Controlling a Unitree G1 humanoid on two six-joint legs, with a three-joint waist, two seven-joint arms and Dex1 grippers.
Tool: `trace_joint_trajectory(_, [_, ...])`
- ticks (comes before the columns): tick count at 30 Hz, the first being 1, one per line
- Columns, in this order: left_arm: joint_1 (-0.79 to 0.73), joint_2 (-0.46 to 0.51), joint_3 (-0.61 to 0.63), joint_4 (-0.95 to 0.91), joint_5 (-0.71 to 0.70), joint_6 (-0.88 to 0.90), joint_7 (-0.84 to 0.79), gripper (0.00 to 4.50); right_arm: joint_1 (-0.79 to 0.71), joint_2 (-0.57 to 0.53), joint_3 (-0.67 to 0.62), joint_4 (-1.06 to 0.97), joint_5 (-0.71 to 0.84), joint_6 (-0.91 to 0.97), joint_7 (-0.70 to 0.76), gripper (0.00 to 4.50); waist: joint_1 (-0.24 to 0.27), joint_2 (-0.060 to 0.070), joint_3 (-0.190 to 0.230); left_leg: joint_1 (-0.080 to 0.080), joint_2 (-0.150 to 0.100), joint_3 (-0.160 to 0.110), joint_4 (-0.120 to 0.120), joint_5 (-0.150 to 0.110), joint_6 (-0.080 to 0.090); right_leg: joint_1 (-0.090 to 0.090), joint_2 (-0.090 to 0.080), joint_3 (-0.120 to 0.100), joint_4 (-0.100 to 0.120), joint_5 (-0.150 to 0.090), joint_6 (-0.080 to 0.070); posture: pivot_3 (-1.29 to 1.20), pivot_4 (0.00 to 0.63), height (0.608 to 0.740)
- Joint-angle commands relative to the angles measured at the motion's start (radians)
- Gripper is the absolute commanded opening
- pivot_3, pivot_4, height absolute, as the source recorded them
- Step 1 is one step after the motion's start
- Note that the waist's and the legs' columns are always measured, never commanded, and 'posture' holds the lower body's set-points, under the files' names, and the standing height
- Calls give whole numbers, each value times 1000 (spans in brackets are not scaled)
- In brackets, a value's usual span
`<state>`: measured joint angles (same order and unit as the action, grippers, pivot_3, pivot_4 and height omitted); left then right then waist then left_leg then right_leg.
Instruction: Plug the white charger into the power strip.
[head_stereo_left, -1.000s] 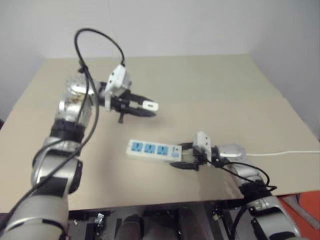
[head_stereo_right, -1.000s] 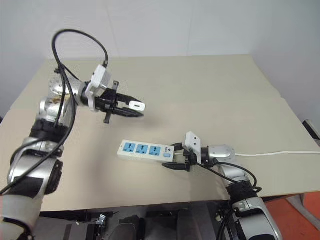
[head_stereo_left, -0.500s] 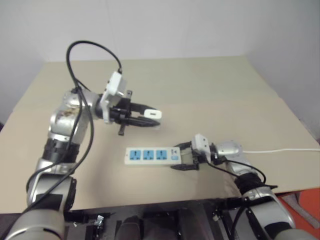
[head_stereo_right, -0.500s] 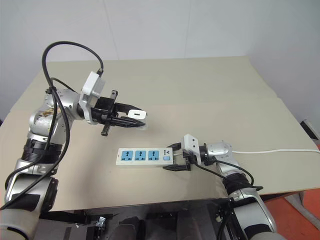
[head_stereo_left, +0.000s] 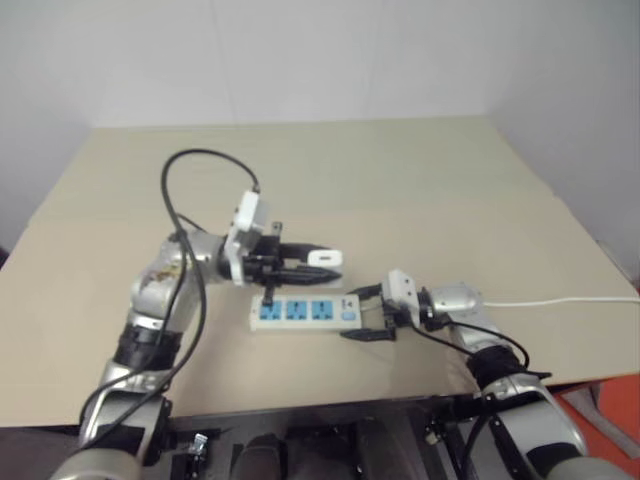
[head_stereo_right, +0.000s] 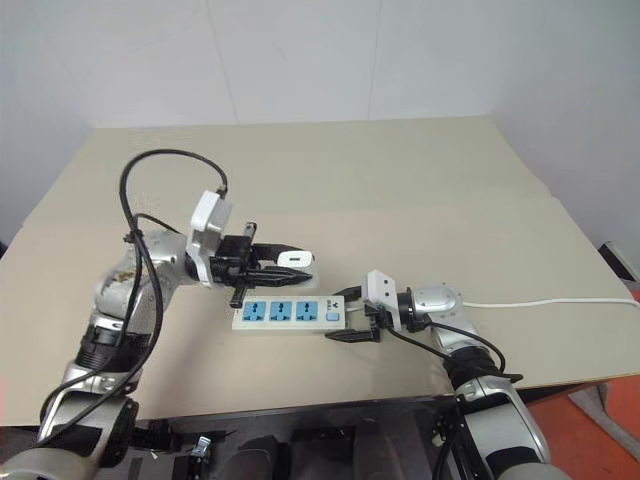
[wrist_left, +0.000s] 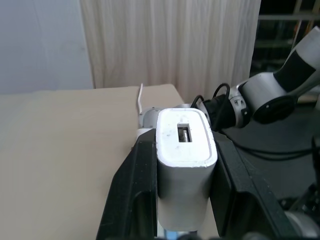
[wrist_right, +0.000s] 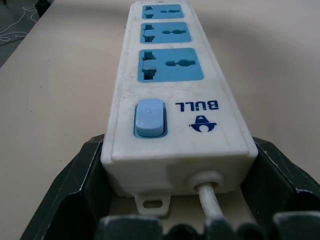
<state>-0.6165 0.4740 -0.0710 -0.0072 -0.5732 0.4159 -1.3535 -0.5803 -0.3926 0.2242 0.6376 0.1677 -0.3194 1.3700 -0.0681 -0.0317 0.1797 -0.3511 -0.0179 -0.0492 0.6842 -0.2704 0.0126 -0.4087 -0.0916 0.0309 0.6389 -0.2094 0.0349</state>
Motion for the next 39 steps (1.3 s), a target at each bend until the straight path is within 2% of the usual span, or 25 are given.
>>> trace_joint_trajectory(1, [11,1,5,-41,-16,-8,4,1014,38,5,37,5,-39,12,9,3438,0,0,0,0,0,0,0,0,0,0,0,0,0,0,0,0,150,740])
trace_joint_trajectory(16, [69,-13,-94,91,129,-213,-57,1014,39,3,36,-5,-36,25,10,3438,1,0,-1,1,0,0,-5,0,0,2,0,0,-7,1,-1,0,150,740])
trace_joint_trajectory(39, [79,-48,-126,258,245,-371,-45,1014,53,-1,28,-33,-28,49,-4,3438,2,-1,-1,2,0,0,-6,0,0,3,0,0,-8,1,-1,0,150,740])
